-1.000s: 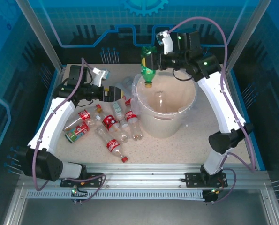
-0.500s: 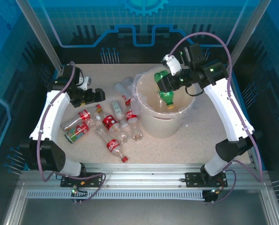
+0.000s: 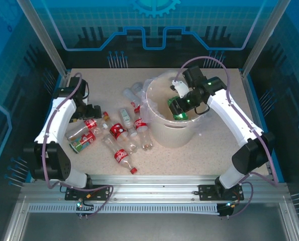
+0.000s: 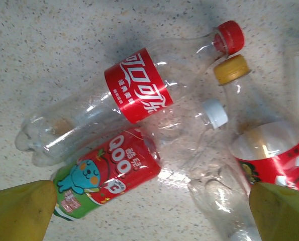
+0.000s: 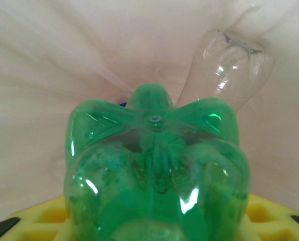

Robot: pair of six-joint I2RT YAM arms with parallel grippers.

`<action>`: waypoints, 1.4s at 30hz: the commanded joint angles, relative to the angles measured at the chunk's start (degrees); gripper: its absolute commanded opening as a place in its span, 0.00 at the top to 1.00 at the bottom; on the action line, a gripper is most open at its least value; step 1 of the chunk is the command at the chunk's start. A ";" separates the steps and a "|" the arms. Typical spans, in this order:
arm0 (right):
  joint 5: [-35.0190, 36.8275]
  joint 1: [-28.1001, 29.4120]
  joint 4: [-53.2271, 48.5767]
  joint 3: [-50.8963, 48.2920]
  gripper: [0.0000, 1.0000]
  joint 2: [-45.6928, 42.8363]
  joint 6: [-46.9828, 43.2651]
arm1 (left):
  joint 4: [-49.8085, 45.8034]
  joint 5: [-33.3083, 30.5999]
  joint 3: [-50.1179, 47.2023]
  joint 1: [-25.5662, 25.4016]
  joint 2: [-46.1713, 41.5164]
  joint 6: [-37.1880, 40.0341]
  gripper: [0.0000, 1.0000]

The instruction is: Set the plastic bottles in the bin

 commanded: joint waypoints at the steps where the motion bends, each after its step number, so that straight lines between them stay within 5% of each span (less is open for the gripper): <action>1: 1.00 0.25 4.18 -2.23 0.83 0.32 1.14 | -0.61 -3.04 0.54 0.27 1.66 6.68 0.01; 9: 0.90 1.06 11.63 -8.82 0.75 0.39 4.66 | -1.10 -9.84 -0.71 0.40 5.67 11.32 0.01; 17: -0.04 1.06 12.90 -9.49 0.44 -0.98 5.87 | 2.08 -8.35 -3.03 1.47 7.60 15.16 0.01; 27: -1.71 0.98 9.97 -4.20 0.21 -4.86 5.17 | 3.88 -5.51 -1.75 1.67 11.72 18.45 0.01; 42: -1.29 0.26 10.12 -4.09 0.15 -10.38 4.99 | 6.05 -4.88 5.44 2.03 21.62 20.66 0.01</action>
